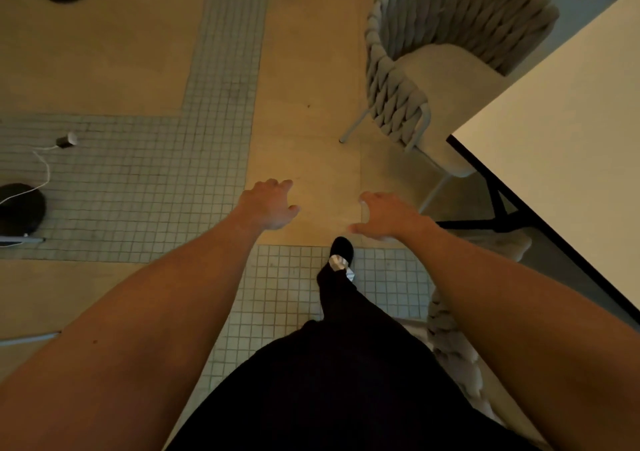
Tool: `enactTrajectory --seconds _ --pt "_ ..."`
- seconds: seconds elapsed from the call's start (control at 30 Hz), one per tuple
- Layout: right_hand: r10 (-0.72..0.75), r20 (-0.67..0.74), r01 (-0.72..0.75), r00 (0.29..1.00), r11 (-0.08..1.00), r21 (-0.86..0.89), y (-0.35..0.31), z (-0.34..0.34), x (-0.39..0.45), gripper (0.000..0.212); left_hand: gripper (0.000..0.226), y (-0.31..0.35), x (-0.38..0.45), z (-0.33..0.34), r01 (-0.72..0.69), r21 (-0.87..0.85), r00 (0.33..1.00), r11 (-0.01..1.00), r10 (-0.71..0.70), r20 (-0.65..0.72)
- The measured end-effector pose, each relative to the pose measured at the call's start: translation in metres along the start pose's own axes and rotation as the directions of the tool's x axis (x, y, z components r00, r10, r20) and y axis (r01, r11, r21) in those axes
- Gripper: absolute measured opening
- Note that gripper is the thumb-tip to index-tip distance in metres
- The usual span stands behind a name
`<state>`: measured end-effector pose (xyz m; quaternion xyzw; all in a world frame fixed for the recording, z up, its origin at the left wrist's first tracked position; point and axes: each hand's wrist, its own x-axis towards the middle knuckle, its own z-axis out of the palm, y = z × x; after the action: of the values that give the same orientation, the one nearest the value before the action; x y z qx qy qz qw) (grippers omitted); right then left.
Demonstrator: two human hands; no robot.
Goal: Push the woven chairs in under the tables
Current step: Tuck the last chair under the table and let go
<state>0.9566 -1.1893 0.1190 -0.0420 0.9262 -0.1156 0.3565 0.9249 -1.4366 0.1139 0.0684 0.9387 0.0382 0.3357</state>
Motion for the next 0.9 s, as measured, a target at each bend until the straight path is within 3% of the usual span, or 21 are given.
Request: enactTrajectory --seconds 0.4,0.9 --pt "-0.037 0.048 0.039 0.998 0.998 -0.052 0.005 -0.122 0.144 0.080 0.071 -0.031 0.124 -0.102 0.129 -0.060 0.992 0.990 -0.129 -0.008" --pt "-0.074 0.072 0.081 0.995 0.992 -0.101 -0.023 -0.248 0.295 0.084 0.074 -0.091 0.265 -0.217 0.126 -0.127 0.992 0.984 -0.129 -0.017"
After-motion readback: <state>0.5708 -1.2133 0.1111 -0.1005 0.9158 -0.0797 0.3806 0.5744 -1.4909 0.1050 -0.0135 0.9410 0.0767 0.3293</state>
